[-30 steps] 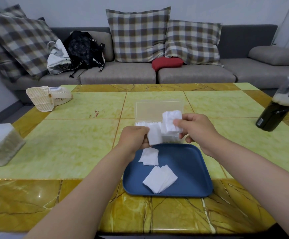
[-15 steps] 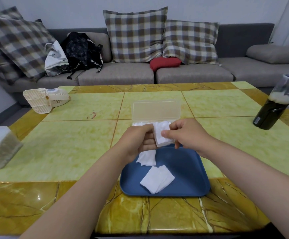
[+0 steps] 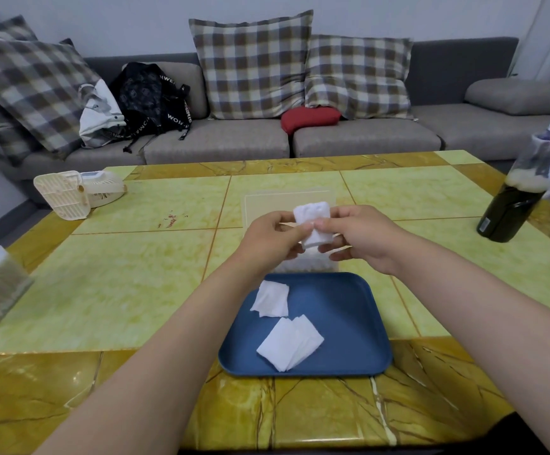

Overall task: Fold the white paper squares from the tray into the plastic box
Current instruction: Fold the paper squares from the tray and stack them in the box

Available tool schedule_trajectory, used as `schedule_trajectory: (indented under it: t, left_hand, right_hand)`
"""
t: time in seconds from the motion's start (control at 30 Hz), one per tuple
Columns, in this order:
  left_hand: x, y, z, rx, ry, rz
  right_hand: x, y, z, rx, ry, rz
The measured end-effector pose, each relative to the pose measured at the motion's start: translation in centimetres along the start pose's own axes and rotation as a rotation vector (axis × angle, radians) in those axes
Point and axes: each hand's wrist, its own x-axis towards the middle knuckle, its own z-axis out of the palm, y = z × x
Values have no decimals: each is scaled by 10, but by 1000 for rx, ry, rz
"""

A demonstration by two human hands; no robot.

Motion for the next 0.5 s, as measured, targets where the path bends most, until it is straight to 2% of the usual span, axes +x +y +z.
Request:
schedule_trajectory:
  t: [0.17, 0.23, 0.37, 0.5]
  left_hand:
    - [21, -3, 5, 304, 11, 129]
    - [33, -7, 9, 469, -14, 178]
    - [53, -19, 27, 964, -136, 334]
    - [57, -26, 38, 1062, -224, 360]
  right_hand:
    - [22, 2, -24, 162, 278, 70]
    - [29, 4, -29, 220, 330, 109]
    - [41, 9, -24, 161, 305, 154]
    - [45, 13, -17, 83, 263, 183]
